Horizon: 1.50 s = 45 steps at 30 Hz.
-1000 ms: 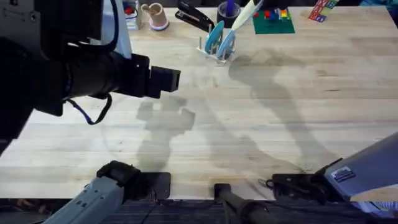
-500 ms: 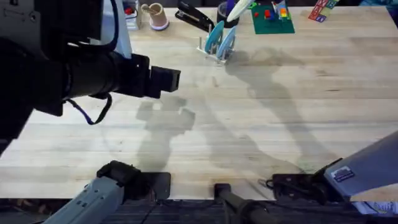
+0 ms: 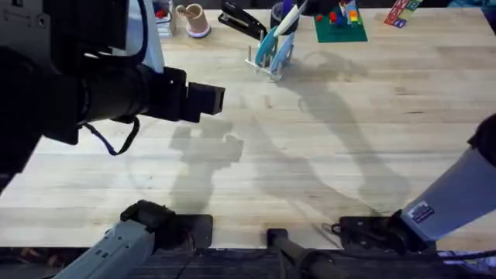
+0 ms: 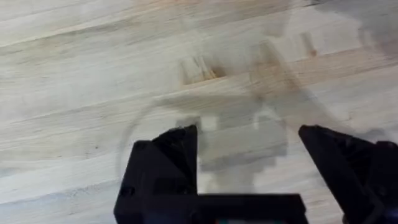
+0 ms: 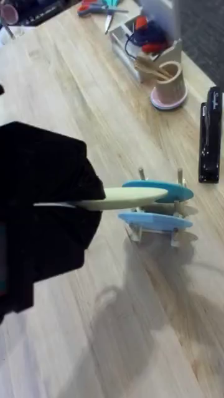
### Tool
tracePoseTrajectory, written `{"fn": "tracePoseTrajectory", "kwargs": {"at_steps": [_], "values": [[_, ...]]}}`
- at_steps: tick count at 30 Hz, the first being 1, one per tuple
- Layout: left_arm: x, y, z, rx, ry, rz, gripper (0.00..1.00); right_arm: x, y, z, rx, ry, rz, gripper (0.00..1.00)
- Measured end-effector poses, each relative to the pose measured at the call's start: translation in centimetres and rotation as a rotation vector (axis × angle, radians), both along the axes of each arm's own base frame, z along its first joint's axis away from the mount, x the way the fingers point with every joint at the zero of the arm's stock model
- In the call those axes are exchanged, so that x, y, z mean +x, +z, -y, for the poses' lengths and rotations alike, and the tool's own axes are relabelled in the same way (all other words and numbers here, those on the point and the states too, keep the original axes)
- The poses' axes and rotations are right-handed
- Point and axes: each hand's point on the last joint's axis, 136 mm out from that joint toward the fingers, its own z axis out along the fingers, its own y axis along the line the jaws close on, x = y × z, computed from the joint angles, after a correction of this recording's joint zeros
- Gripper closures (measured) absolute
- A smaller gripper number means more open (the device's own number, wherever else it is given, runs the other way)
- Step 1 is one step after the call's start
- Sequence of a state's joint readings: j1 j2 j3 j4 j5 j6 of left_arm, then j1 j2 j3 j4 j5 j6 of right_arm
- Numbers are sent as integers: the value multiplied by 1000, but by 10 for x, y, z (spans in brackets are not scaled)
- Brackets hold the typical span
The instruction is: Pick up the plates from the table one by one and place each into a slot on the dish rack.
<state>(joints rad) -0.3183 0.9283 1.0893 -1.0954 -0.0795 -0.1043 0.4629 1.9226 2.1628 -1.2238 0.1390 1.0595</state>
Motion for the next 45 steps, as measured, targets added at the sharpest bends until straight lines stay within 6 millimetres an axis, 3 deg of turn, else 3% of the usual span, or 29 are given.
{"fn": "tracePoseTrajectory", "kwargs": {"at_steps": [22, 35, 45], "values": [[0, 0, 0, 0, 0, 0, 6, 19, -41, -11, -22, -8, -56, 969], [0, 0, 0, 0, 0, 0, 6, 22, -47, -12, -25, -11, -64, 969], [0, 0, 0, 0, 0, 0, 6, 27, -75, -14, -51, -12, -117, 969]]}}
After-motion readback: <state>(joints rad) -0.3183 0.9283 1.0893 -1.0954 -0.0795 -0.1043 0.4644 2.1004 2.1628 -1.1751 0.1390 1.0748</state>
